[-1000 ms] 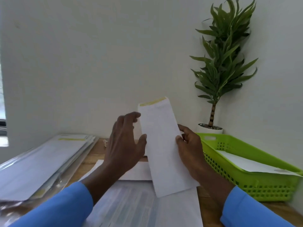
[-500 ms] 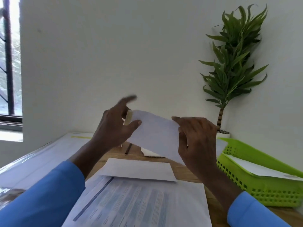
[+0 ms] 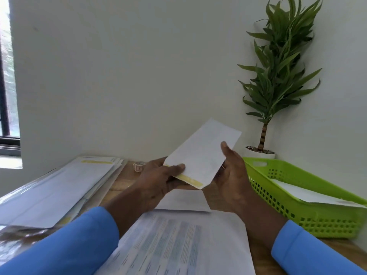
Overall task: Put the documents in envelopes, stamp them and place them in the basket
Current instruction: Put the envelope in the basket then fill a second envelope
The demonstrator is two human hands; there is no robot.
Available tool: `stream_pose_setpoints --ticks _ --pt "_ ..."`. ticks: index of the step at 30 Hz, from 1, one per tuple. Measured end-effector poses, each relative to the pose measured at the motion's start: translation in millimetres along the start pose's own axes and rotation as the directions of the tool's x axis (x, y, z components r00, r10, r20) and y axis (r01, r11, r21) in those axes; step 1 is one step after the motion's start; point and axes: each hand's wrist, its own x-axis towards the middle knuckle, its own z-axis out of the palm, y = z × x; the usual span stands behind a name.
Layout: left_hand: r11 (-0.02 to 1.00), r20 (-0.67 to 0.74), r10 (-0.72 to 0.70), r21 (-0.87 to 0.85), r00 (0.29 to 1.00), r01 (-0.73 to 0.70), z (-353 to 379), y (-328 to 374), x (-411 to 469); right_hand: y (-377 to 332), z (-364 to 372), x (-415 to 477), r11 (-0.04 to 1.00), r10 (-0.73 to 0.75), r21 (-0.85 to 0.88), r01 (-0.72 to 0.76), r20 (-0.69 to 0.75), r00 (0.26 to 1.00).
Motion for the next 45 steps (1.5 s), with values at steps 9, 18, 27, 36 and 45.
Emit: stream_pose_setpoints --ticks 9,18,27,36,45 --pt "0.990 0.204 -0.134 0.066 0.970 0.123 24.2 -19.4 -16.5 -26.2 -12.2 -13.8 0.954 0.128 0.234 -0.188 0.249 0.960" --pt "-0.101 0.627 0.637 0.644 0.448 -0.758 11.7 -15.8 -16.3 -34.8 -13.8 -6.2 0.934 0.102 0.333 -0.128 0.094 0.990" --pt "-0.432 0.808 0.539 0.507 0.237 -0.746 17.2 -18.8 -15.5 -31.0 -20.8 -4.7 0.890 0.129 0.416 -0.189 0.169 0.977" --pt "-0.263 0.675 0.677 0.594 0.293 -0.761 17.3 -3.8 -23.2 -26.6 -17.7 -11.7 0.915 0.136 0.356 -0.187 0.163 0.977" --pt "-0.103 0.489 0.798 0.687 0.352 -0.720 19.0 -1.9 -26.3 -27.8 -13.1 -13.9 0.945 0.064 0.303 -0.127 0.208 0.976"
